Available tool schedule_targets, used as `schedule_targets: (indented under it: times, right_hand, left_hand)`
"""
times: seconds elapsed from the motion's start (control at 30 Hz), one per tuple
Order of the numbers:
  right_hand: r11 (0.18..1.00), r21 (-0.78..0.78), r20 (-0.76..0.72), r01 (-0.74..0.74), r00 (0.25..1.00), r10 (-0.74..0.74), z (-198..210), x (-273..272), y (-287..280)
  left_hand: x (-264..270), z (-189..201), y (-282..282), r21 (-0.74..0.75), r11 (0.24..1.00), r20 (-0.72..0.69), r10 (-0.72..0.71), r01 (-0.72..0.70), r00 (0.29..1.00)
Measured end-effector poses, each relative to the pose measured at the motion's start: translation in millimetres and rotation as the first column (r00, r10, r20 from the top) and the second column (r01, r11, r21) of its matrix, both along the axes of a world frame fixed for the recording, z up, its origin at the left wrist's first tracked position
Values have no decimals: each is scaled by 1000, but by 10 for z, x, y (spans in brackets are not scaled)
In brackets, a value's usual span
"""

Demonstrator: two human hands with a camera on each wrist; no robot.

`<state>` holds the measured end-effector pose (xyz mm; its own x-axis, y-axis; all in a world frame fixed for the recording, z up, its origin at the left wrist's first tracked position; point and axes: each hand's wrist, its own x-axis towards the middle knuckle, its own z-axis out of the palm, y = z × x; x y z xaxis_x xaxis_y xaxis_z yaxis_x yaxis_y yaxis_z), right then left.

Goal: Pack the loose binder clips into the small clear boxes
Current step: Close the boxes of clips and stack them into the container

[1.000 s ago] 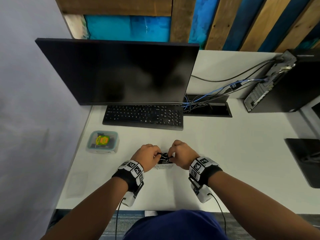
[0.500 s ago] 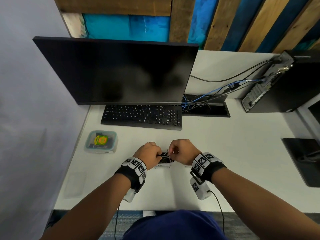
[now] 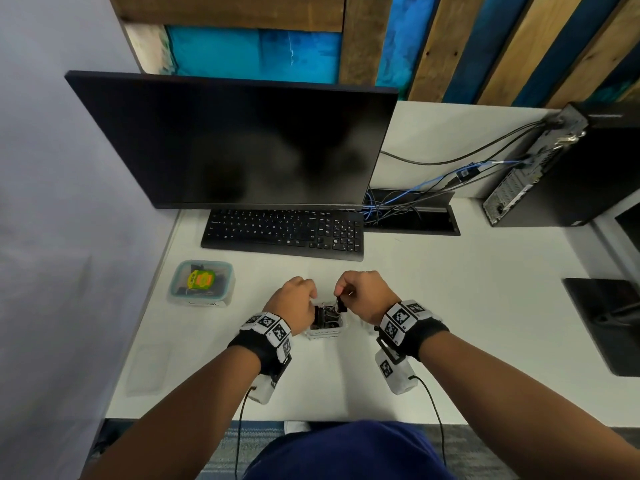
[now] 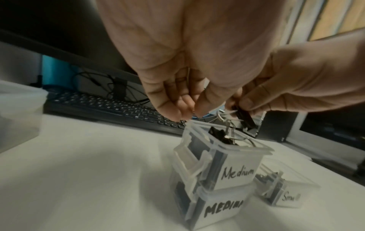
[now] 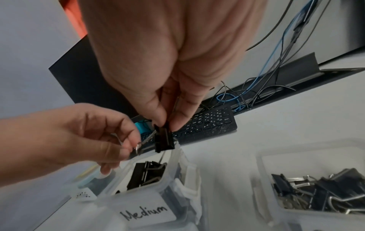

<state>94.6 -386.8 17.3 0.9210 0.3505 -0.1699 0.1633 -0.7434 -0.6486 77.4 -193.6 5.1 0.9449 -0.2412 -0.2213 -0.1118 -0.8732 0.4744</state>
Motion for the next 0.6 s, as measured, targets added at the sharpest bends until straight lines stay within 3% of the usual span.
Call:
schedule_targets:
  times: [0.07, 0.27, 0.47, 0.6]
  right_hand:
    - [999, -3, 6, -33, 999, 34, -16, 0, 35]
    - [984, -99, 43, -151, 987, 156, -80, -16, 203]
    - [996, -75, 121, -56, 990, 65, -185, -47, 99]
    - [991, -103, 64, -89, 993, 96, -176, -40, 51]
  left_hand:
    - [-4, -6, 66, -32, 999, -12, 28, -29, 1000]
    - [-78, -57, 91, -81, 994, -32, -75, 72, 997]
    - [-96, -127, 69, -29, 996, 1, -88, 88, 996]
    - [-117, -147, 59, -13, 996, -6, -94, 94, 996]
